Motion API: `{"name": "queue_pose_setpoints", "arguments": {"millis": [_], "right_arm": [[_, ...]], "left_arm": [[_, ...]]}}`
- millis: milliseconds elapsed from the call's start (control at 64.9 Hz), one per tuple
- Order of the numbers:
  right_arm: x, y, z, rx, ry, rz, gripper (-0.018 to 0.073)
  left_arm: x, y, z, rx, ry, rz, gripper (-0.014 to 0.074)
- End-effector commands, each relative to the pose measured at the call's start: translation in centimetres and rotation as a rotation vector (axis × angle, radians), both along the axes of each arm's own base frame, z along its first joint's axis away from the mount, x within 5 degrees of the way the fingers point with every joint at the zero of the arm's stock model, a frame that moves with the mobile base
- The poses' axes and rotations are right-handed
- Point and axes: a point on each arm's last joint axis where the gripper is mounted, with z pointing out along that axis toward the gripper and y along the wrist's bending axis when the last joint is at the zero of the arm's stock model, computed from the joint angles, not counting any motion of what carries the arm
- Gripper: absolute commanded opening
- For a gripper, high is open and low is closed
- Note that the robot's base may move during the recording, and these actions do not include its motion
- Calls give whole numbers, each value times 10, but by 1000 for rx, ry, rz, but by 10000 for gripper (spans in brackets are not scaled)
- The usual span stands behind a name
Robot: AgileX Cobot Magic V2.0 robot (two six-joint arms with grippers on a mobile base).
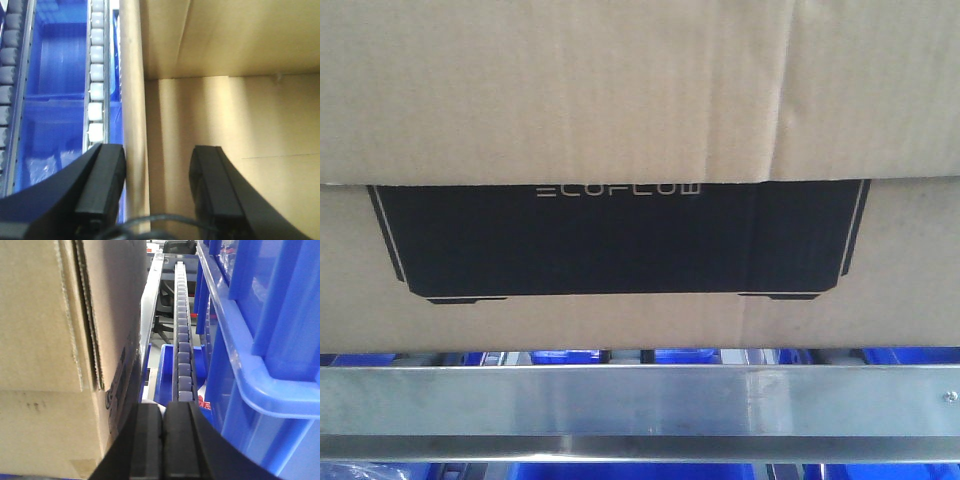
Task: Grab box from left shelf to table start
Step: 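Close the left gripper on the cardboard box's side wall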
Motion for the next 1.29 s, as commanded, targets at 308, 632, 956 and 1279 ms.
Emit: {"name": "queue_pose_setpoints", "arguments": {"millis": [308,632,956,1279], "right_arm": [[-2,0,15,-8,-121,-4,50],[-2,0,15,-8,-121,-4,50],[-2,0,15,-8,-121,-4,50],[-2,0,15,-8,-121,-4,50]], "left_arm": [[2,3,27,-26,-23,29,230],[5,2,26,-2,138,39,230],[-2,5,31,-4,204,49,230],[-6,5,23,-52,291,112,230]]}}
